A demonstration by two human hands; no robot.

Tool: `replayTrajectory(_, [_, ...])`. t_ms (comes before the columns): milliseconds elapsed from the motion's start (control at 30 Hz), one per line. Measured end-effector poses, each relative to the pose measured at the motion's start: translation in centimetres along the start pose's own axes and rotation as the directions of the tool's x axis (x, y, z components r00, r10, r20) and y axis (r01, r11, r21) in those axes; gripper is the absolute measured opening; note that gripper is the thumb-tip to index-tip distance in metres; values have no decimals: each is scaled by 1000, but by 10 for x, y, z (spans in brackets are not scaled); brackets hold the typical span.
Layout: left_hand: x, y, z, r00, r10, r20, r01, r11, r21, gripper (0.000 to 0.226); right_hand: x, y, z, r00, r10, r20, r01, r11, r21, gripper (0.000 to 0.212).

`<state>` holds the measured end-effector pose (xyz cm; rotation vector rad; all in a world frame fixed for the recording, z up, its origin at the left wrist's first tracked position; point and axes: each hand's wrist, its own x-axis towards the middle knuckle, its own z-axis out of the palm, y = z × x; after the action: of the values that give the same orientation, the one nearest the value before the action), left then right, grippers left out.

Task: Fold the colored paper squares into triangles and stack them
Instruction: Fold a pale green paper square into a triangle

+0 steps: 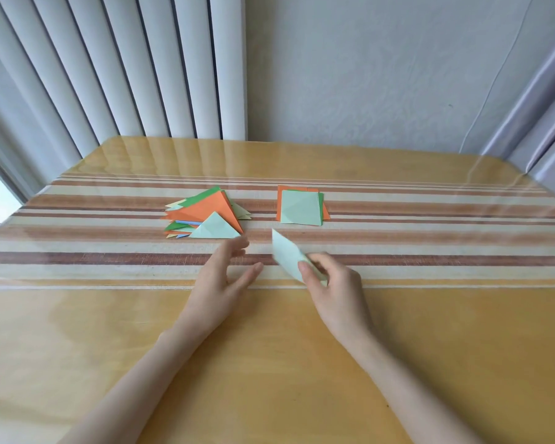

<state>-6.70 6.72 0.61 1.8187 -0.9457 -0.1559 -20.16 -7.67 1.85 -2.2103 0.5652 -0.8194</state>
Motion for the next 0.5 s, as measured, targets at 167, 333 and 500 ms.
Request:
replayTrajectory(167, [13, 20, 3, 911, -389, 140, 407, 784, -468, 44, 10, -15, 0, 843, 425, 328, -534, 598, 597, 23])
replayTrajectory(333, [20, 18, 4, 912, -405, 71, 403, 846, -349, 27, 10, 2, -6, 961, 216, 172, -269, 876, 400, 31])
replayTrajectory(500, [18, 10, 4, 958, -282, 50, 280, 959, 44, 28, 20, 41, -14, 834, -421, 357, 465, 884, -44, 55])
